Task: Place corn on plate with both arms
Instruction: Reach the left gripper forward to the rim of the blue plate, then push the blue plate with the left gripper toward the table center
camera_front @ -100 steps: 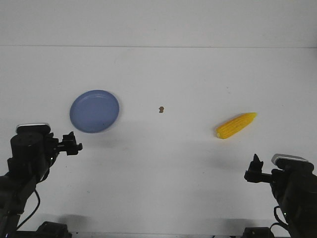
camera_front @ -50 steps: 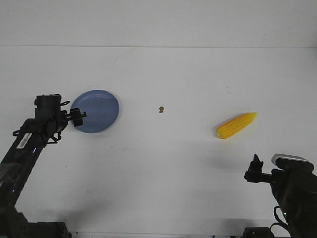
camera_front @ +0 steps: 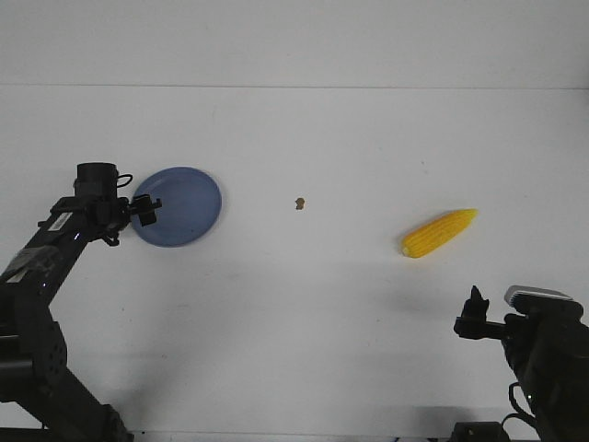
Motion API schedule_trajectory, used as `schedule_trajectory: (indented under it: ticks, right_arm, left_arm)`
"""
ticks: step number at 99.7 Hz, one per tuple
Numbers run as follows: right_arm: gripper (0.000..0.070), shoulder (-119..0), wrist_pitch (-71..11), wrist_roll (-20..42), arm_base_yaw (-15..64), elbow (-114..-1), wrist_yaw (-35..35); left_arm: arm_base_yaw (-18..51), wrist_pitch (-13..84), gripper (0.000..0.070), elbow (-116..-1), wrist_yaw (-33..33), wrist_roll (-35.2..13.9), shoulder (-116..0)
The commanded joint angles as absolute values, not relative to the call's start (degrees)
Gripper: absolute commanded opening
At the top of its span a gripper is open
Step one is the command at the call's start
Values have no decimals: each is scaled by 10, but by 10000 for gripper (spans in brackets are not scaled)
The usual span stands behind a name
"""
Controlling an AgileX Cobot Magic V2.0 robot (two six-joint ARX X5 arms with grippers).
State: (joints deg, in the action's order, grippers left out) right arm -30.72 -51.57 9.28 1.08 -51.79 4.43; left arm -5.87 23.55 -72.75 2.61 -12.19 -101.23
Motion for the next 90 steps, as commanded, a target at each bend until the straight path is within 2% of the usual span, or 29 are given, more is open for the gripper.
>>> schedule_trajectory:
  ticks: [1,11,15,29,39,64,90]
  right_arm:
    - [588,-307,-510,92,11,-527,43]
    - [587,-307,-510,92,11,-527,43]
    - [588,-307,-510,92,11,-527,44]
    - [587,-307,-510,92,11,-527,44]
    - [588,-307,-510,92,11,-527,44]
    - [587,-307,-510,92,11,-527,44]
    - [587,-307,-510,92,11,-527,45]
  left_arm:
    - [-60,234,424,-738,23,-128,-1031]
    - [-60,234,419,-738,23,-127,-1036]
    - [-60,233,397,-738,23,-128,-1036]
    - [-60,230,91,-738,21,-127,-1036]
    - [-61,228,3,-738,-1,-127,-1036]
    - [-62,224,5,-738,-72,-136,-1025]
    - [-57,221,5,-737,-218,-169,-940]
